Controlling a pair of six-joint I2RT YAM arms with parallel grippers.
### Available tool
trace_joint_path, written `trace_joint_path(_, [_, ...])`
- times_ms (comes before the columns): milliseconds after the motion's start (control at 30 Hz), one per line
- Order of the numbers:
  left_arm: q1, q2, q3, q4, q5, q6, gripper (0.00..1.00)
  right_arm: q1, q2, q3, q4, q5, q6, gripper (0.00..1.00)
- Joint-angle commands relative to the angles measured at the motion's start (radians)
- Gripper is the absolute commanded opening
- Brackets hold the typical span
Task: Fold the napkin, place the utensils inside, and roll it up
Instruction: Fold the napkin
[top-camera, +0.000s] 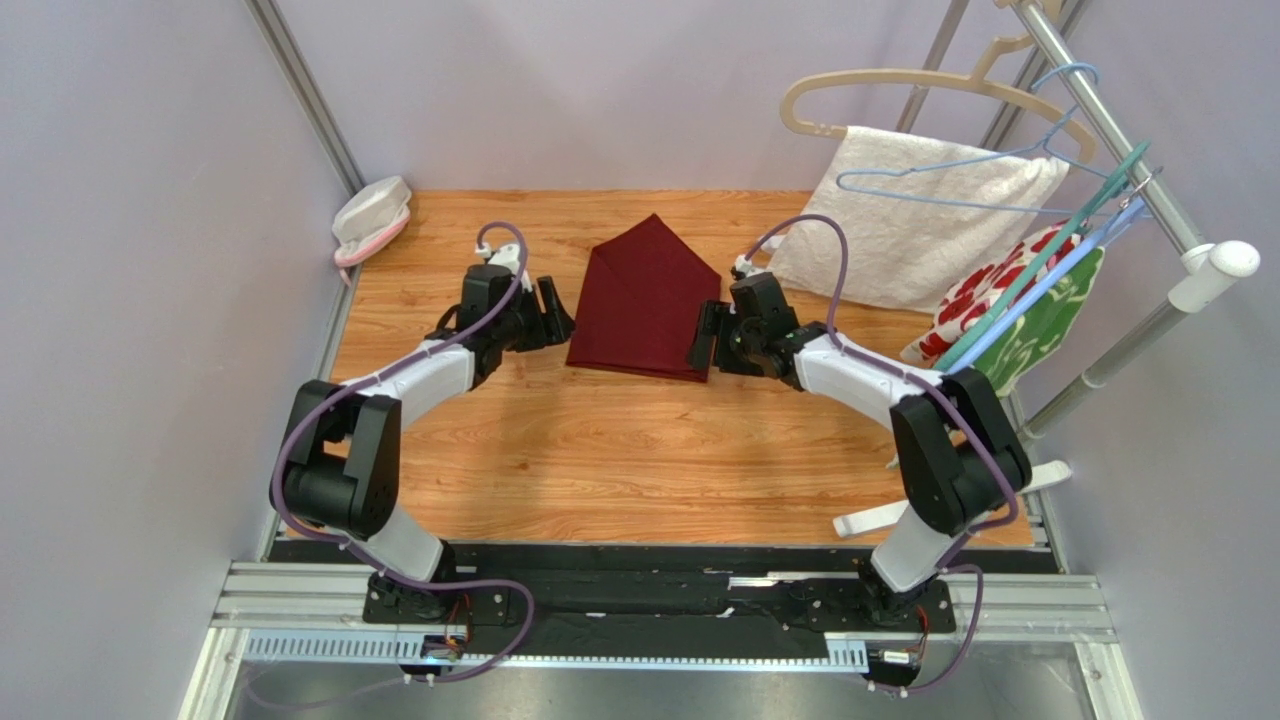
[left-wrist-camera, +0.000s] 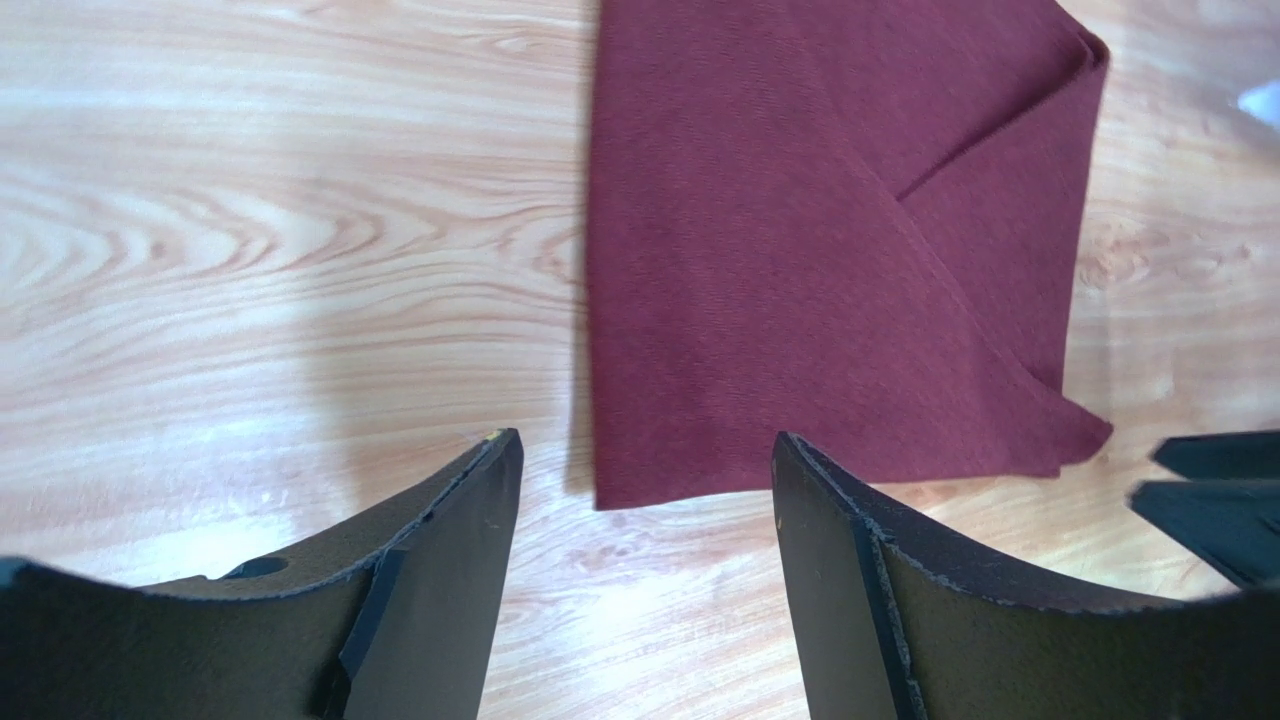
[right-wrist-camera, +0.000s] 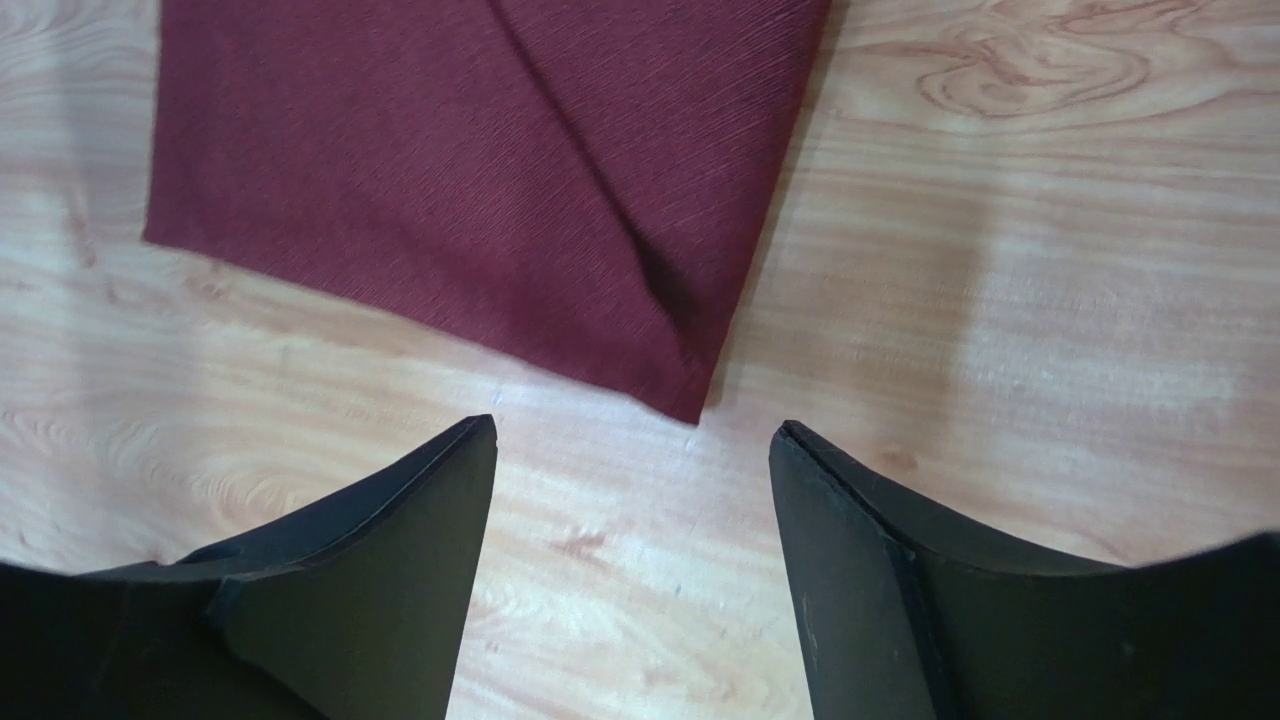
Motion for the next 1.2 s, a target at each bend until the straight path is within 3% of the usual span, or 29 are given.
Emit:
trace_joint_path(0, [0.035, -0.009, -0.038, 0.027, 0.041, -0.079, 0.70, -0.045, 0.102, 0.068, 0.075, -0.062, 0.042, 0.70])
trace_joint_path(267, [0.058, -0.012, -0.045, 0.026, 0.050, -0.065, 0.70, -0.102, 0.209, 0.052, 0.192, -0.201, 0.094, 0.63])
trace_joint_path(467, [0.069, -0.010, -0.036, 0.019, 0.056, -0.064, 0.70, -0.105, 0.226, 0.032, 0.186, -0.184, 0.112, 0.49])
trace_joint_path(733, [0.084, -0.026, -0.038, 0.004, 0.055, -0.061, 0.70, -0.103, 0.245, -0.011, 0.177, -0.188, 0.123, 0.27])
trace_joint_path(800, [0.087, -0.039, -0.044, 0.006, 0.050, -0.061, 0.70, -0.102, 0.249, -0.019, 0.186, -0.194, 0.118, 0.18])
trace_joint_path(867, [0.089, -0.047, -0.051, 0.006, 0.052, -0.061, 0.70, -0.102, 0.257, -0.021, 0.184, -0.200, 0.114, 0.00])
trace_joint_path(1167, [0.093, -0.134, -0.157, 0.039, 0.067, -0.119, 0.70, -0.064, 0.225, -0.071, 0.149, -0.253, 0.106, 0.00])
